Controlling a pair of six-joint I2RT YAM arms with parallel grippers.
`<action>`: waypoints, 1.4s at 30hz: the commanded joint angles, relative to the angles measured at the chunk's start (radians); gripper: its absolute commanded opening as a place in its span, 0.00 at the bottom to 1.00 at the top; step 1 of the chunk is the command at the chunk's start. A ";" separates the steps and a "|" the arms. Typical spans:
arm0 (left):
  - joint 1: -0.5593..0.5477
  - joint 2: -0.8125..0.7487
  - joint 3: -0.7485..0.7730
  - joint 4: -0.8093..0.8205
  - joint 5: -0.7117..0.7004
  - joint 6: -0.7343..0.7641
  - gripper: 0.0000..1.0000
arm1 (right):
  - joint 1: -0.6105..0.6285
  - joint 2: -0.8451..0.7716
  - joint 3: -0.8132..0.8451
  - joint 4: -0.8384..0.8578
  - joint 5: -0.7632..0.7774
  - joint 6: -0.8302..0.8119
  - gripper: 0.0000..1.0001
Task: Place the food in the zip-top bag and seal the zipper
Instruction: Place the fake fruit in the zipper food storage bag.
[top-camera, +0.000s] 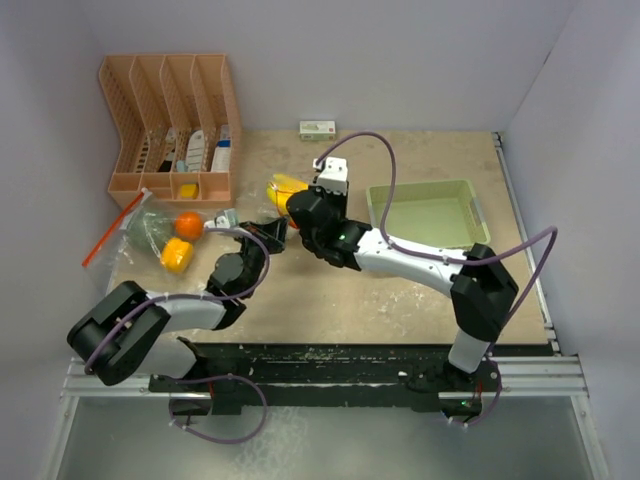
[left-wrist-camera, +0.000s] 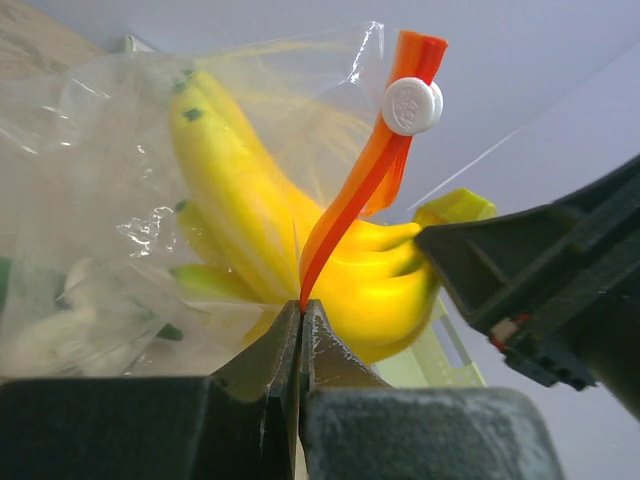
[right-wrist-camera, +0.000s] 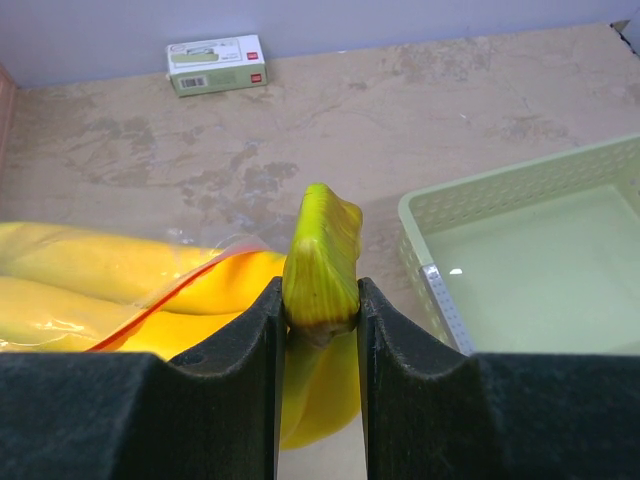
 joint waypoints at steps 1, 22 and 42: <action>-0.002 -0.059 0.024 -0.060 0.082 -0.078 0.00 | 0.001 0.026 0.069 0.096 0.075 -0.054 0.00; 0.000 -0.138 0.034 -0.124 0.106 -0.108 0.00 | 0.007 0.146 0.171 0.256 -0.073 -0.158 0.00; 0.065 -0.167 -0.015 -0.166 0.077 -0.194 0.00 | 0.065 -0.051 -0.022 0.275 -0.345 -0.295 0.00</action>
